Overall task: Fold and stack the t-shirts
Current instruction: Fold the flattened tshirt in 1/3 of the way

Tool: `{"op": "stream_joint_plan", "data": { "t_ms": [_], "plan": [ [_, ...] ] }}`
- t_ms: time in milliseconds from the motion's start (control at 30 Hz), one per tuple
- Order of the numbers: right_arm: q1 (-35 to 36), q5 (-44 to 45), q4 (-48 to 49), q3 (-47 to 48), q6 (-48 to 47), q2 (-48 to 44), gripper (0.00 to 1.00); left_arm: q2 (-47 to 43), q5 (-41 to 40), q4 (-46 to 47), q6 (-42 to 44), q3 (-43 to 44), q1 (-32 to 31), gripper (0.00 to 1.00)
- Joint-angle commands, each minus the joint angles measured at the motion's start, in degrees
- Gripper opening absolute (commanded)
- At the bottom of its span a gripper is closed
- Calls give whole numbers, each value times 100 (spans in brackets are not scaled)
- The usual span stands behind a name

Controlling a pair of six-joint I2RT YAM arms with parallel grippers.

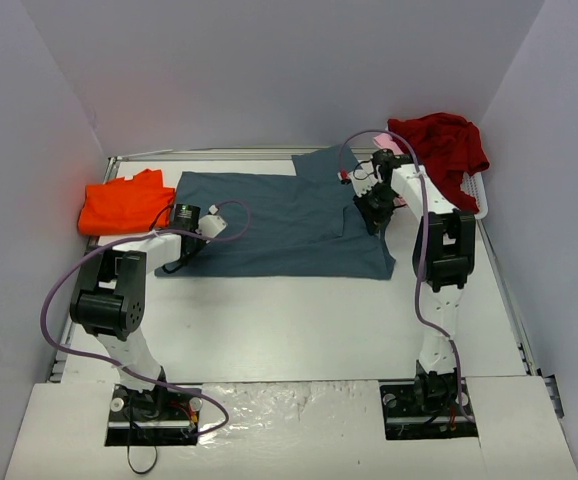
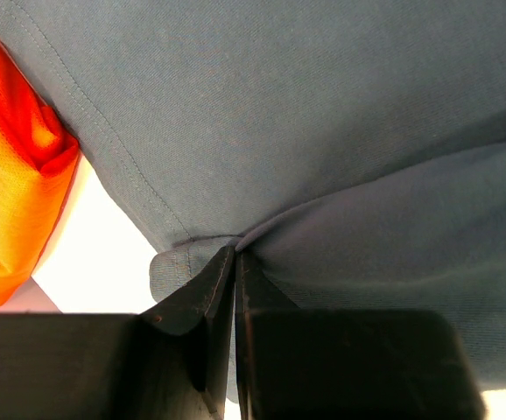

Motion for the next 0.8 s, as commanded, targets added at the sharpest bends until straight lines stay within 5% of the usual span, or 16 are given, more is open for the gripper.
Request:
{"op": "stream_joint_plan", "data": {
  "t_ms": [0,467,633,767],
  "plan": [
    [-113,240,-249,210,38,-162,0,-132,-7,-302,-7,-96,-22,2],
    [-34,64,-222,176,38,259,1,-53,-95,-337,2,-122,-92,2],
    [19,91,-222,114,38,348,25,17,-174,-337,-7,-113,-153,2],
    [36,169,-213,149,64,348,29,26,-244,-285,11,-122,-206,2]
  ]
}}
